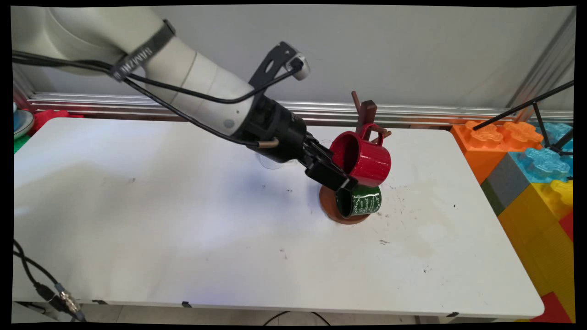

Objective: Pick up the red mug from the rack

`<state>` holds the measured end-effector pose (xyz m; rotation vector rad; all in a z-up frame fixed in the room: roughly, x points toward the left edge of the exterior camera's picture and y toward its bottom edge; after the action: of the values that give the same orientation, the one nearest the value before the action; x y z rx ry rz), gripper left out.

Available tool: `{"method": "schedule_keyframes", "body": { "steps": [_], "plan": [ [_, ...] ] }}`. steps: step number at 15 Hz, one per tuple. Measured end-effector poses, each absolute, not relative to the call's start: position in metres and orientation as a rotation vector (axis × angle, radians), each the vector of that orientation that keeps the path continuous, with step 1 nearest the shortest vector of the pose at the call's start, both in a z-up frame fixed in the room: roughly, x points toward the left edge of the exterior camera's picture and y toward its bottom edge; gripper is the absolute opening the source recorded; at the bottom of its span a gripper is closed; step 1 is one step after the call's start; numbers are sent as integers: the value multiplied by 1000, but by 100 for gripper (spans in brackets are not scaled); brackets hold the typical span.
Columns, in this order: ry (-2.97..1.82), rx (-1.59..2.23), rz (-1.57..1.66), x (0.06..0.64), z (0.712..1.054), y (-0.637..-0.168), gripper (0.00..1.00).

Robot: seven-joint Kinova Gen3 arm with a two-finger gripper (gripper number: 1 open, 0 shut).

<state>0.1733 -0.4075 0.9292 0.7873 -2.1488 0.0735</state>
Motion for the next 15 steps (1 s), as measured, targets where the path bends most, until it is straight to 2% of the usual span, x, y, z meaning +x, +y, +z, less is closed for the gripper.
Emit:
{"method": "schedule_keyframes", "body": {
  "steps": [13,14,15],
  "plan": [
    [-2072,810,106,153,897,-416,100],
    [-2067,810,107,152,895,-417,0],
    [-2063,809,109,152,894,-417,0]
  ]
}}
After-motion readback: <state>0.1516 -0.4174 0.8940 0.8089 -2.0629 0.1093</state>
